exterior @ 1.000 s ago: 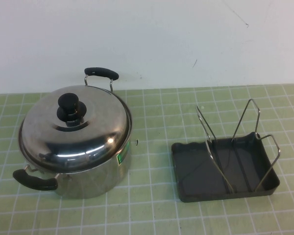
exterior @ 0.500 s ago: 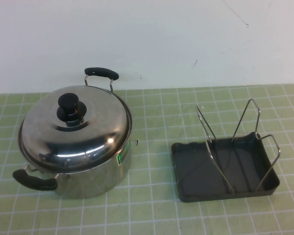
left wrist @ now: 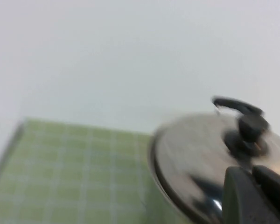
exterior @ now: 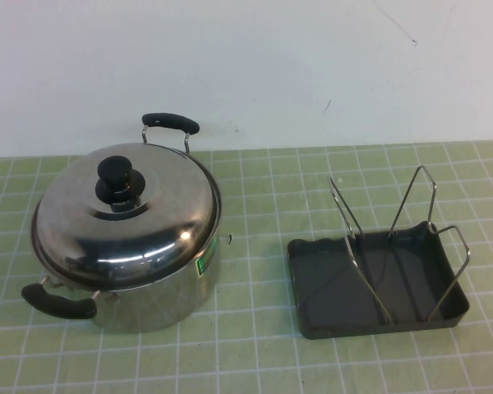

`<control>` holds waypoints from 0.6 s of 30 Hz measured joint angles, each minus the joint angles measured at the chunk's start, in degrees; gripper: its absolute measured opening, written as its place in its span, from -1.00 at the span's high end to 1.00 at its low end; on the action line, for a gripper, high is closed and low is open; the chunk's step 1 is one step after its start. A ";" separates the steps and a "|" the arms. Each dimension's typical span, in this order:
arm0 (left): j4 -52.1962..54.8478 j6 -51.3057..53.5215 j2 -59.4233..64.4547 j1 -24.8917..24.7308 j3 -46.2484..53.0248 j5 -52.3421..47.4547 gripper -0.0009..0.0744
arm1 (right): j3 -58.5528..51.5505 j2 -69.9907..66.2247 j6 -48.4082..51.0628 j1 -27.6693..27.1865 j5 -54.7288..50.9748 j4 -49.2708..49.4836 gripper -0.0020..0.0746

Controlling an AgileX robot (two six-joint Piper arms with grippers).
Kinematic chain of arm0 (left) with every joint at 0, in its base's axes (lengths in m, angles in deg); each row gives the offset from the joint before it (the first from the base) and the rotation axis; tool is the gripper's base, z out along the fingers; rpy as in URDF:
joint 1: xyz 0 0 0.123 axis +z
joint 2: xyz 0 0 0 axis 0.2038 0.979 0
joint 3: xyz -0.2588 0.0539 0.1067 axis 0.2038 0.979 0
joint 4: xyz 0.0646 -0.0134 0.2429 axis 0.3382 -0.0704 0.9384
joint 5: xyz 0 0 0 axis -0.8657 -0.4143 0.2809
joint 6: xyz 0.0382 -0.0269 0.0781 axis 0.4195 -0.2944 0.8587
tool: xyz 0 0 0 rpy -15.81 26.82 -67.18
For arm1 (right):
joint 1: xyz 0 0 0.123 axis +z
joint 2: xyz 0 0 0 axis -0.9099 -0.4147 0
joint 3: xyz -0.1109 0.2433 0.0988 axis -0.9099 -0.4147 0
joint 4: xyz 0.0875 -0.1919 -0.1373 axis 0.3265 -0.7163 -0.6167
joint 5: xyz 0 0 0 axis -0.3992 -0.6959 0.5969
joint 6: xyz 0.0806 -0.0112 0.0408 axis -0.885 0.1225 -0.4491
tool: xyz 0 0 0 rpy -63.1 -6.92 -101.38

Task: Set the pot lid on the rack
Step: Open the pot

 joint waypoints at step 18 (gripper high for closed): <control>48.80 -34.06 44.69 0.00 -9.85 60.90 -0.77 | 0.00 0.00 0.00 0.00 0.00 0.00 0.95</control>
